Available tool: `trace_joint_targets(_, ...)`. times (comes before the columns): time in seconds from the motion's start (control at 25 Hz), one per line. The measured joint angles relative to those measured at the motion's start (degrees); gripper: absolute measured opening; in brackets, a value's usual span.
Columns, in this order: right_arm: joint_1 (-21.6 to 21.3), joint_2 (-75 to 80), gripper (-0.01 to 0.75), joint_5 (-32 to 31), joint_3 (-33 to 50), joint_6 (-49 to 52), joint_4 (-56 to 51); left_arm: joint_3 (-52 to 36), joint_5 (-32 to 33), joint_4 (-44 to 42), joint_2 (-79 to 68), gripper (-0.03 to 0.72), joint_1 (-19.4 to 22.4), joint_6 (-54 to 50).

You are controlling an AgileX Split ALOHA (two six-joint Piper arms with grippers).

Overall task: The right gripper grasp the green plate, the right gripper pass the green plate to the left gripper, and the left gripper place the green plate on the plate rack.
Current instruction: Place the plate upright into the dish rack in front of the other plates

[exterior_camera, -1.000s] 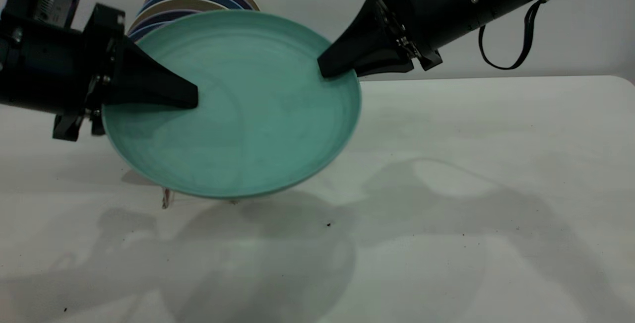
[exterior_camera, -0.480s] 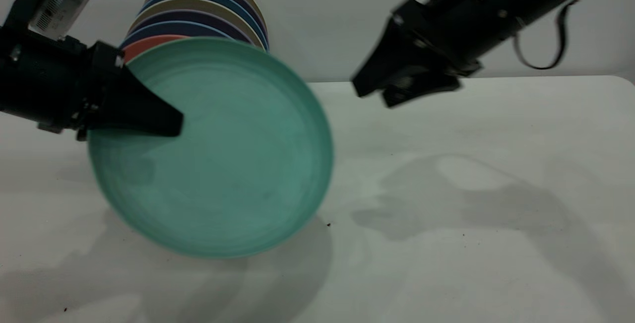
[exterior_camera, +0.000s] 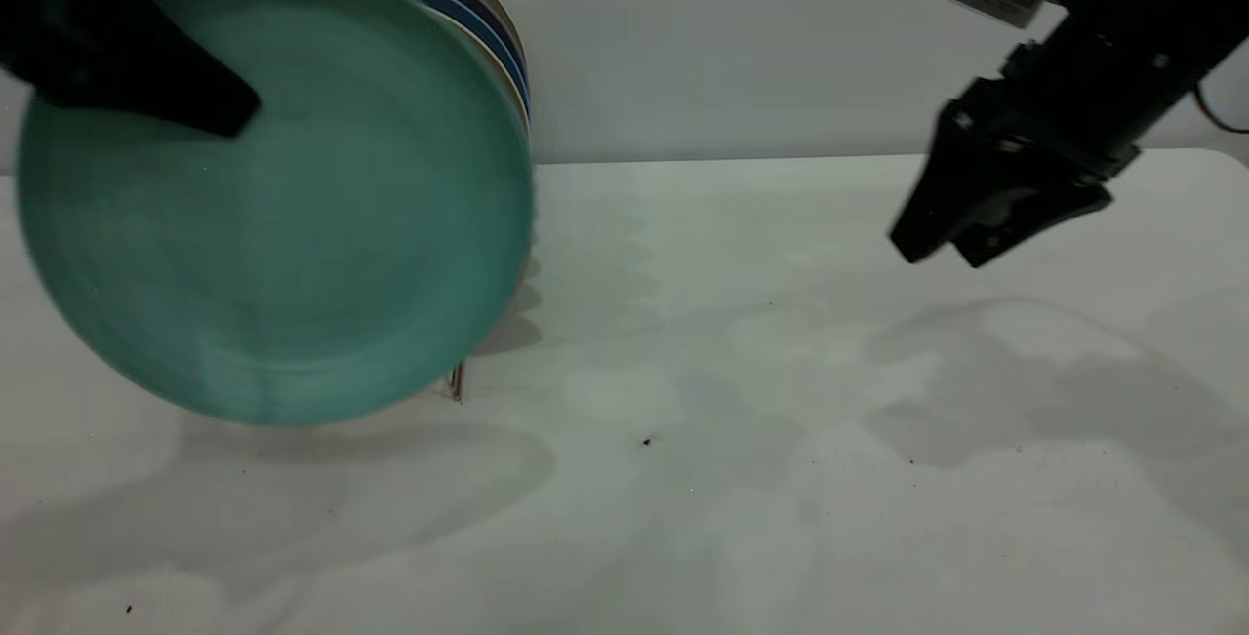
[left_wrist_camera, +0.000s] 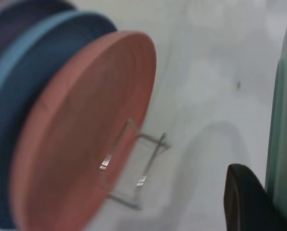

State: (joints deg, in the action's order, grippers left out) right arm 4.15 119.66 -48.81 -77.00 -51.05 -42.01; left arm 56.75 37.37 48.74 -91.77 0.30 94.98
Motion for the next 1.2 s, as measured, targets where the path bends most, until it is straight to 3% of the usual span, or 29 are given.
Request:
trace_joint_targets(0.2, -2.06, 0.0, 0.553, 1.59, 0.0, 2.6, 4.79, 5.16, 0.45, -4.07, 0.0, 0.132, 0.0, 11.03)
trace_joint_targets(0.44, -2.67, 0.0, 0.55, 2.46, 0.0, 3.14, 6.75, 6.76, -3.45, 0.49, -0.05, 0.132, 0.0, 24.36)
trace_joint_targets(0.8, -2.67, 0.0, 0.55, 2.59, 0.0, 3.14, 6.79, 6.82, -7.68, 2.46, -4.33, 0.132, -0.72, 25.44)
trace_joint_targets(1.04, -2.67, 0.0, 0.55, 2.6, 0.0, 3.14, 6.69, 6.88, -14.09, 2.89, -4.77, 0.132, -4.07, 25.44)
trace_joint_targets(1.2, -2.67, 0.0, 0.55, 2.65, 0.0, 3.14, 6.68, 6.88, -14.79, 2.89, -4.9, 0.132, -5.12, 25.44)
